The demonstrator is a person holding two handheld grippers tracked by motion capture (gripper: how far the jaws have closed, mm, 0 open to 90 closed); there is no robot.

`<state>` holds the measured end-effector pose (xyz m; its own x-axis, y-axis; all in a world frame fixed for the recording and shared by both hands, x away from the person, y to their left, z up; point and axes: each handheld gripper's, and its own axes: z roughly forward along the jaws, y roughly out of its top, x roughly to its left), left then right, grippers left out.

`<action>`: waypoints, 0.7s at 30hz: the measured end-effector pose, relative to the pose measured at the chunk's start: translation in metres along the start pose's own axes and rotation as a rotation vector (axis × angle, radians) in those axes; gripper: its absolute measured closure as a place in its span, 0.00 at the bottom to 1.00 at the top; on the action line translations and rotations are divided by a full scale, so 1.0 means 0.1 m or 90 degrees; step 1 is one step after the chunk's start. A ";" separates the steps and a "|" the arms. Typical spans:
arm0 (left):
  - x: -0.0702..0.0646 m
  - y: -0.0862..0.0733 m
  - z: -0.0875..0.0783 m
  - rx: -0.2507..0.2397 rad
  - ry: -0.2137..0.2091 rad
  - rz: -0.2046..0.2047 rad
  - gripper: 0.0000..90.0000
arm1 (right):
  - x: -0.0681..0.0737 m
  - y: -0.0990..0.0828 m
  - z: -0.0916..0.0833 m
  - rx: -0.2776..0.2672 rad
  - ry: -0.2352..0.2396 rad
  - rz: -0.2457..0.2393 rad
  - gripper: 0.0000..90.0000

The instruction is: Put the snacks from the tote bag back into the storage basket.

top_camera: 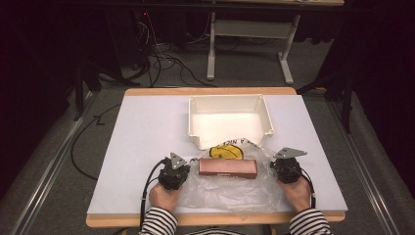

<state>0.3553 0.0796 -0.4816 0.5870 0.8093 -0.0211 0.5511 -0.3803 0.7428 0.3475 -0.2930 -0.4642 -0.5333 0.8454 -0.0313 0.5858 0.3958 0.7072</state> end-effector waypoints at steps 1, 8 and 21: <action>-0.01 -0.02 0.00 -0.005 0.003 0.003 0.98 | 0.02 0.00 -0.03 -0.008 0.003 -0.003 0.92; -0.01 -0.03 -0.01 -0.011 0.009 0.013 0.94 | 0.02 -0.03 -0.18 -0.032 0.012 0.014 0.84; -0.01 -0.06 -0.01 -0.020 0.018 0.011 0.89 | 0.13 -0.05 -0.52 -0.087 0.038 0.024 0.72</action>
<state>0.3505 0.0812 -0.4849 0.5789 0.8153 0.0101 0.5225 -0.3804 0.7631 0.3059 -0.3024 -0.4318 -0.5498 0.8345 0.0362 0.5196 0.3077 0.7971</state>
